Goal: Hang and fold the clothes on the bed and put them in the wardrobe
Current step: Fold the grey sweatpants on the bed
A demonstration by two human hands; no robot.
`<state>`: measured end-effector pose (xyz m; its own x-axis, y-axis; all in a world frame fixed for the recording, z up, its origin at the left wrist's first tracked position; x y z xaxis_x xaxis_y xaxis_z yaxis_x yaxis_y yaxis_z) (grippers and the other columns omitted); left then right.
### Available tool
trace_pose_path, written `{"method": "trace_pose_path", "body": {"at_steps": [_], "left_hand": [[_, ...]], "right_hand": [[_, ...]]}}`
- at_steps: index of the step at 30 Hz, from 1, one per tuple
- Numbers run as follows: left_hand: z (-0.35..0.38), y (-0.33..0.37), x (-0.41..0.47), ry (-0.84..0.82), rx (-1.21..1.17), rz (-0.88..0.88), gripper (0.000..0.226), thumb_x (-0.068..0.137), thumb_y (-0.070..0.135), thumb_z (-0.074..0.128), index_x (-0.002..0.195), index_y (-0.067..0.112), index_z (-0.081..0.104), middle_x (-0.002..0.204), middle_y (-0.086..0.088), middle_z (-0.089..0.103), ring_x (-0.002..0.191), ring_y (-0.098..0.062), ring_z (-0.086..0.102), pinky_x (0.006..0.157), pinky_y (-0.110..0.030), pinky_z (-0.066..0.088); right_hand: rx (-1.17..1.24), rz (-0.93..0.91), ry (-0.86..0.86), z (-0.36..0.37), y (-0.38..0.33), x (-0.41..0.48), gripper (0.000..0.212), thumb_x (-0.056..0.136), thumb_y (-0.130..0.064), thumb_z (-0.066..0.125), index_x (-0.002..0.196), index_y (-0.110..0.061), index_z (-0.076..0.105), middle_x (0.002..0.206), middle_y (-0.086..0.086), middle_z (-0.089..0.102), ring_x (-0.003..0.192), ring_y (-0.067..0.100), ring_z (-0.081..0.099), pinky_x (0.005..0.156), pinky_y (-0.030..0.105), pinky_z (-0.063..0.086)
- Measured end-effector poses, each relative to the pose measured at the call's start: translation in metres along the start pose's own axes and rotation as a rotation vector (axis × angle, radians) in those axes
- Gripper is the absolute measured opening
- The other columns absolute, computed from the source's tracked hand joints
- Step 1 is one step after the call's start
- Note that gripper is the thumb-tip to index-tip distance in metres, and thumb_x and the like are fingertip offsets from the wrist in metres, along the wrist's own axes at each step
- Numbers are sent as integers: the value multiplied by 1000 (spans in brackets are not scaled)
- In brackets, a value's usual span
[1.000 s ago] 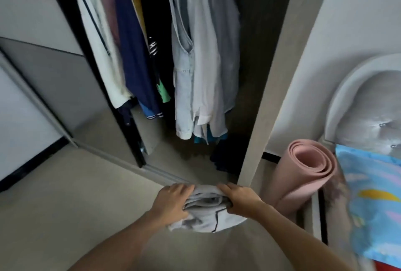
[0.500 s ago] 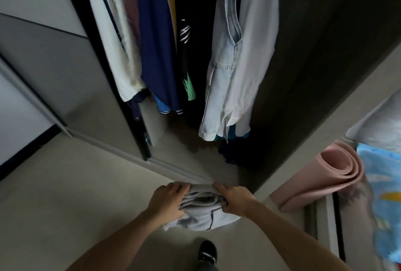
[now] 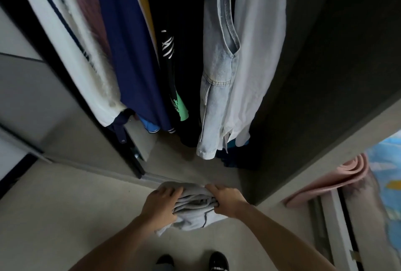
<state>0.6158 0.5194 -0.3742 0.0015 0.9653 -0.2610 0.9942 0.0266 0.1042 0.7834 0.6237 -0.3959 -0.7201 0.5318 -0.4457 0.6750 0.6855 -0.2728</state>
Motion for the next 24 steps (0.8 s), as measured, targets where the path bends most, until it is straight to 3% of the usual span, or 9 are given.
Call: {"method": "trace_pose_path", "body": {"at_steps": [2,5,6,11,14,16,18,21,24], "left_hand": [[2,-9,13,-35,26,40,83,16,47,78,95,23,72,75,4,69,62,-12,66,48,-13,46],[22,-36,47,-61,79,140,83,61,41,68,137,22,41,128,-1,55,114,-16,55,88,-24,45],[30,-40,58,-22,112,185,84,61,41,69,138,22,40,130,-1,53,115,-16,54,88,-24,45],[100,-40,115,-51,186,350,89,5,56,76,89,28,75,72,12,66,58,-7,65,43,-12,45],[171,-49,172,-98,176,322,89,34,56,79,118,29,64,97,6,66,82,-11,66,63,-17,50],[219,-56,220,-68,192,306,82,70,44,65,143,31,30,131,2,48,117,-18,51,90,-27,43],[258,-58,269,31,233,296,77,81,38,56,147,30,17,141,1,37,126,-21,42,96,-31,37],[275,-50,330,331,295,329,79,78,41,64,146,23,28,136,-5,44,119,-25,48,90,-32,42],[295,-25,362,581,237,430,85,35,30,92,114,8,66,96,-14,66,78,-30,66,61,-31,54]], "right_hand": [[4,66,11,6,-1,7,64,82,-19,54,139,-26,27,128,9,49,113,30,51,85,39,45],[84,185,54,29,2,23,62,81,-21,56,137,-25,30,127,10,49,116,30,49,88,39,44],[96,209,76,37,5,28,62,80,-22,57,137,-25,31,127,10,50,117,30,49,90,38,43],[157,315,131,112,42,76,63,79,-24,57,137,-22,33,130,10,50,119,30,48,92,36,41],[172,349,168,165,87,122,65,80,-28,58,139,-22,31,132,10,49,120,28,47,94,36,40],[169,377,201,194,119,155,64,81,-31,58,139,-22,31,132,9,49,120,28,47,94,35,40],[143,417,288,206,155,185,62,81,-32,57,138,-22,34,129,8,51,118,28,49,91,34,42],[-43,445,507,200,201,217,61,83,-30,59,138,-20,36,125,10,52,116,29,48,88,34,40],[-278,472,751,210,241,227,55,82,-22,62,134,-16,46,116,13,57,108,33,52,87,37,40]]}}
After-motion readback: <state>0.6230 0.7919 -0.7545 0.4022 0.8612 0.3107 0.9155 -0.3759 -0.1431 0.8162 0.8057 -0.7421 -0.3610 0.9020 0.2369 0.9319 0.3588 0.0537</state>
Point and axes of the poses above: each hand's wrist, its own x-axis towards the middle knuckle, its own z-axis out of the palm, y = z × x, the point moved 3 cm from there along x, towards the middle knuckle
